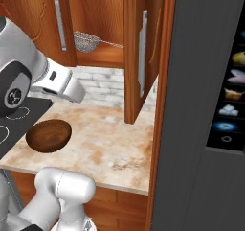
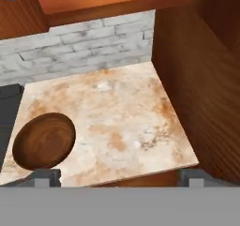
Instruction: Open the cabinet and setup a tea strainer by placing it in the bowl upright.
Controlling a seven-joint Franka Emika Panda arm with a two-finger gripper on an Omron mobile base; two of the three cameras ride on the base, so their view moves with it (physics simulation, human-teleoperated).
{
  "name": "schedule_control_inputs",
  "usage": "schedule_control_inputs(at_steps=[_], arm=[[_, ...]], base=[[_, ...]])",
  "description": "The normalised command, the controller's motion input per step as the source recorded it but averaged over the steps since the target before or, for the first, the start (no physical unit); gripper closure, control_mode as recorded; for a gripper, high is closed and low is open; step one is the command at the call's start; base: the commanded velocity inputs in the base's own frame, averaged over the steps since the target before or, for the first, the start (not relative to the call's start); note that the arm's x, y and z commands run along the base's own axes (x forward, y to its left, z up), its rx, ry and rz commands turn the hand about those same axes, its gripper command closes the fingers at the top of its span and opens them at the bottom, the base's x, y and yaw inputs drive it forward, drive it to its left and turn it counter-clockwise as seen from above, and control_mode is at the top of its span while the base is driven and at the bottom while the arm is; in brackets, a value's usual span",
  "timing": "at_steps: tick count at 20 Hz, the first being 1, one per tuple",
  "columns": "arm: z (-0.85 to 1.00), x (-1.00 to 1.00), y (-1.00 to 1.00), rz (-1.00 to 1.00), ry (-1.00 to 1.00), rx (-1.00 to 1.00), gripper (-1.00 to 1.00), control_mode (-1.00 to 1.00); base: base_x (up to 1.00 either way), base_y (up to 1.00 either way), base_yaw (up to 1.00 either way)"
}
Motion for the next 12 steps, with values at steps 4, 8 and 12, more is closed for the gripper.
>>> schedule_control_inputs(at_steps=[4,8,12], arm=[[0.45,0.57,0.4,0.2,-0.41,0.31,-1.0,-1.0],[0.6,0.07,0.34,0.07,-0.17,-0.09,-1.0,-1.0],[0.44,0.37,0.46,0.0,-0.04,-0.31,-1.0,-1.0]], base=[[0.0,0.0,0.0],[0.0,0.0,0.0],[0.0,0.0,0.0]])
